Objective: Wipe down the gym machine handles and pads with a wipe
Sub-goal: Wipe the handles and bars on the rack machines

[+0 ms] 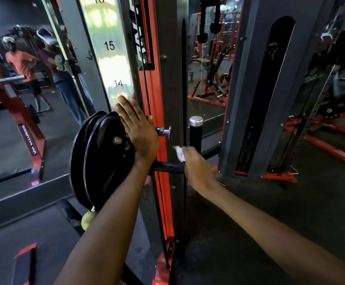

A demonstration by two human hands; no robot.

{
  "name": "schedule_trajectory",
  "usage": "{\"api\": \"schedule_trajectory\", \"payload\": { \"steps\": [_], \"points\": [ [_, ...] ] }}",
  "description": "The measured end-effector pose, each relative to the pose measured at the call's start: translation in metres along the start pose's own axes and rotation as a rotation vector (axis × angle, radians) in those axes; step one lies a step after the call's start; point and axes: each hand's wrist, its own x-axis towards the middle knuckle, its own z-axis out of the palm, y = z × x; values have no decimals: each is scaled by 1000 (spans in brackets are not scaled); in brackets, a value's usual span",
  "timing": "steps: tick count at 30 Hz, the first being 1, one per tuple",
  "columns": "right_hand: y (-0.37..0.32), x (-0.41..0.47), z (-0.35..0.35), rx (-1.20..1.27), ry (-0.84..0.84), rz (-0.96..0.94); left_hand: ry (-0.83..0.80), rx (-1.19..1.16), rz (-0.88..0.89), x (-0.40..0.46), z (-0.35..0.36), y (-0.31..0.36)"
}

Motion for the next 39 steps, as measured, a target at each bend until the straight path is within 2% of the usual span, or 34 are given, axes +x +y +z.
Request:
{"api": "schedule_trajectory", "payload": {
  "steps": [2, 3, 4, 6, 7, 8, 9, 10, 11, 14, 16, 18, 20, 23, 26, 28, 29, 31, 33, 35, 39],
  "points": [
    [24, 3, 20, -546, -18, -296, 3, -10, 23, 0, 1, -2],
    [34, 3, 25, -832, -52, -364, 4, -12, 29, 0, 1, -3],
    [44, 1, 33, -1058, -89, -395, 4, -17, 34, 0, 1, -3],
    [43, -2, 46, -1182, -230, -243, -5, -20, 38, 0, 0, -4],
    [31, -2, 46, -1088, -213, -103, -14, -17, 39, 0, 0, -3],
    [23, -3, 44, -931, -32, 52, -25, -10, 37, -1, -1, -3],
    [22, -2, 57, -716, -52, 73, -32, -2, 35, -1, -1, -4],
    [21, 6, 72, -607, -76, 108, -35, 5, 36, -1, -1, -4],
    [13, 13, 75, -537, -174, 22, -33, 13, 39, -1, -1, -4],
    [-7, 28, 68, -345, -276, -59, -15, 26, 44, -1, -1, -4],
    [-5, 24, 65, -365, -389, -170, -8, 16, 48, -1, -2, -4],
    [12, 13, 62, -392, -327, -231, -6, 0, 53, -1, -2, -4],
    [31, 2, 60, -465, -249, -139, -2, -2, 66, -1, -1, -5],
    [40, -10, 63, -697, -141, -171, 11, 7, 64, 0, 1, -5],
    [13, -5, 77, -501, -114, -83, 7, 26, 63, 0, 1, -5],
    [1, 8, 86, -384, -57, -123, 3, 25, 63, -1, 1, -5],
    [-3, 13, 88, -383, -102, -117, 3, 26, 64, -2, 0, -5],
    [10, 11, 92, -499, -103, -236, -1, 20, 72, -2, -1, -5],
    [43, 5, 90, -840, -200, -626, 1, 22, 82, -3, 0, -6],
    [74, 5, 74, -996, -185, -879, 11, 30, 79, -1, 1, -6],
    [91, -1, 41, -1159, -172, -1061, 8, 45, 76, 1, 1, -5]
  ]
}}
